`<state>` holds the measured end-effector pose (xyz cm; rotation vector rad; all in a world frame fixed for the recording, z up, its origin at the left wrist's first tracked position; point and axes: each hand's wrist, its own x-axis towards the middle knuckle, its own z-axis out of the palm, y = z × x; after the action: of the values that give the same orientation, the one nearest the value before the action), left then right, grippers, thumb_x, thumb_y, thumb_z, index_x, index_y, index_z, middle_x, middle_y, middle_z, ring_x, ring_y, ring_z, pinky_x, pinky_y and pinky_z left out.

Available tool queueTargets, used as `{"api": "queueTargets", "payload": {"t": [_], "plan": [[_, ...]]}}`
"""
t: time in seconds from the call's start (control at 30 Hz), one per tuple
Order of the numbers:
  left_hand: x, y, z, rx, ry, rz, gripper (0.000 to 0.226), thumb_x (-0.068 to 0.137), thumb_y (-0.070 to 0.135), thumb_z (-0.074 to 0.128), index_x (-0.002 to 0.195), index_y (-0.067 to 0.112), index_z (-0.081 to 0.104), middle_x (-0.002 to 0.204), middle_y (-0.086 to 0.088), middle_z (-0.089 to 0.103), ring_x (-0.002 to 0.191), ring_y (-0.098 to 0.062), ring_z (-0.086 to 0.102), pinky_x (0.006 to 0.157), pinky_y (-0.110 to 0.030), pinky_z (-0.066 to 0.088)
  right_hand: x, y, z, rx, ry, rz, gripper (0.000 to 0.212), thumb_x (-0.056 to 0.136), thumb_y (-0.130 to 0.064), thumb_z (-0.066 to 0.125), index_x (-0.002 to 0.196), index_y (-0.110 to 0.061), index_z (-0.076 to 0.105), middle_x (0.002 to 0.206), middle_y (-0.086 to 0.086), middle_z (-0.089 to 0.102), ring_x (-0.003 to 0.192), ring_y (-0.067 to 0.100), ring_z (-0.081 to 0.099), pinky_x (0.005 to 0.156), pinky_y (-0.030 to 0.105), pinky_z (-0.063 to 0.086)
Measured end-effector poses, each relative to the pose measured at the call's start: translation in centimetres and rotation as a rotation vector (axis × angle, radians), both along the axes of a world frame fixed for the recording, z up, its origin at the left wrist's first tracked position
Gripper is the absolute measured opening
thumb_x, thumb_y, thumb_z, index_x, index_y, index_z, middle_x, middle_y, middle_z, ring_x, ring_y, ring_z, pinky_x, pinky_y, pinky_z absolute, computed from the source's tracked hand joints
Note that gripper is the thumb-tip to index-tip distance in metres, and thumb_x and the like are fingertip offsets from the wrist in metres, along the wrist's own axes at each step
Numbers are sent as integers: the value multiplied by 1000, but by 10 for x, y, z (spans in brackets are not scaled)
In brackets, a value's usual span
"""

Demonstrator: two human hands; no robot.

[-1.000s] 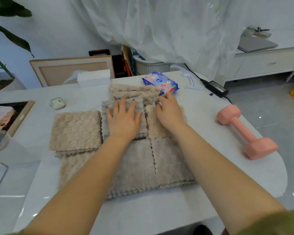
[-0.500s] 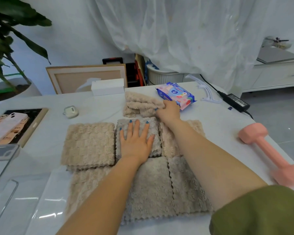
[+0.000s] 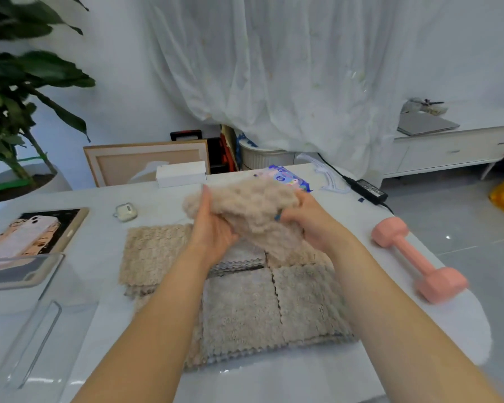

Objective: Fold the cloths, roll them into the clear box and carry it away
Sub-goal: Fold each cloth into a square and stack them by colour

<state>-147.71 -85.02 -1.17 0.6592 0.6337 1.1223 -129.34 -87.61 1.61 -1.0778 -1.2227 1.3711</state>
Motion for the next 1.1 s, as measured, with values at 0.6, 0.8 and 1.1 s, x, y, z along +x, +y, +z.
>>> {"api": "queueTargets", "payload": {"t": [0.6, 0.8, 1.1], "plan": [[-18, -100, 30, 213, 830, -31, 25, 93, 34, 56, 114, 20, 57, 95, 11, 65, 75, 4, 62, 58, -8, 48, -16, -84, -27, -310, 536, -49, 48, 74, -11, 56, 119, 4, 59, 114, 18, 65, 103, 29, 62, 96, 40, 45], [-46, -105, 45, -13, 732, -158, 47, 80, 29, 73, 121, 15, 56, 105, -5, 71, 93, -17, 69, 75, -30, 58, -23, -92, -10, -318, 374, -9, 28, 82, -9, 49, 100, -6, 70, 95, 9, 71, 81, 20, 68, 72, 30, 52], [-82, -110, 35, -110, 427, 113, 41, 86, 12, 66, 124, 0, 57, 110, -17, 68, 85, -23, 71, 71, -38, 60, -43, -104, -30, -556, 298, 54, 25, 82, -8, 52, 76, -8, 77, 78, 10, 73, 68, 19, 71, 69, 29, 56]]}}
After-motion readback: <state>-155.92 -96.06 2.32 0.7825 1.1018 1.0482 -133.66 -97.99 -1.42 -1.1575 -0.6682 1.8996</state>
